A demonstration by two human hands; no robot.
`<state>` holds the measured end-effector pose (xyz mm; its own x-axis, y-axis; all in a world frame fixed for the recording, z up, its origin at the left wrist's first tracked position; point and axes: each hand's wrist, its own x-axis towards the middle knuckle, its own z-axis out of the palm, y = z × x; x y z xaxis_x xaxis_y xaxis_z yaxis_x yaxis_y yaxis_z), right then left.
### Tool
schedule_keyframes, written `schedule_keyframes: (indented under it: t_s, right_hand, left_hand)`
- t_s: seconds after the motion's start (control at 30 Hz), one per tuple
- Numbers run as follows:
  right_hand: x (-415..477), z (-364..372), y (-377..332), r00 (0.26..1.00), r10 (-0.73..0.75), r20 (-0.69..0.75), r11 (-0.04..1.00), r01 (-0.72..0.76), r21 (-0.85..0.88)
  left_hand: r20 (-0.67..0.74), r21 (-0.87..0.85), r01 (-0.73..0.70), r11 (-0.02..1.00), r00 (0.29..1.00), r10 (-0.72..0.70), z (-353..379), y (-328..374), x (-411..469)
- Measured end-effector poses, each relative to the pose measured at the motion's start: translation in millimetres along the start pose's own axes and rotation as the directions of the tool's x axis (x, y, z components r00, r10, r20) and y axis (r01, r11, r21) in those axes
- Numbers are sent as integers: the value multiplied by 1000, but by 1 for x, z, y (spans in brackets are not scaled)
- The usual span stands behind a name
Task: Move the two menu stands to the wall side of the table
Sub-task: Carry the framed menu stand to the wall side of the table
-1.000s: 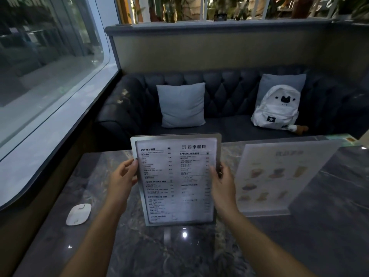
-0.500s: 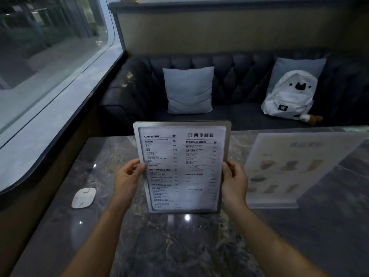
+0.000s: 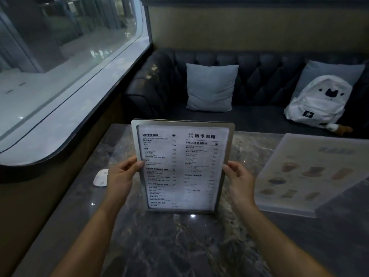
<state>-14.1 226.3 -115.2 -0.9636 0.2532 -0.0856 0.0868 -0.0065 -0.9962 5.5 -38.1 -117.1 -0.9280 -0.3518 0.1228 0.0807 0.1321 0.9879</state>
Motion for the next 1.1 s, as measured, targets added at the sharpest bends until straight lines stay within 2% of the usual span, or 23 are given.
schedule_keyframes:
  t_s: [0.2, 0.4, 0.5, 0.63, 0.8, 0.93, 1.0, 1.1]
  right_hand:
    - [-24, 43, -8, 987, -43, 153, 999, 42, 10]
    - [-51, 93, -12, 934, -124, 334, 992, 123, 24]
    - [-67, 116, -9, 902, -107, 418, 994, 103, 32]
    - [-91, 144, -3, 855, -72, 514, 997, 61, 38]
    - [-117, 175, 6, 774, -27, 632, 999, 35, 0]
    - [-136, 197, 11, 723, -25, 690, 998, -20, 58]
    - [-142, 208, 14, 700, -32, 713, 998, -19, 63]
    - [-149, 221, 17, 648, -66, 758, 998, 26, 64]
  left_hand:
    - [-169, 37, 2, 999, 986, 4, -61, 11, -34]
    - [-341, 120, 40, 992, 940, 3, -124, 15, -84]
    - [-444, 93, 64, 994, 896, -16, -149, 18, -112]
    - [-476, 58, 114, 992, 876, -73, -176, 21, -153]
    - [-660, -53, 129, 990, 740, -132, -195, 19, -198]
    - [-738, -113, 129, 985, 653, -170, -203, 15, -229]
    - [-756, -142, 90, 986, 633, -166, -205, 15, -242]
    - [-754, -145, 27, 989, 644, -128, -205, 18, -258]
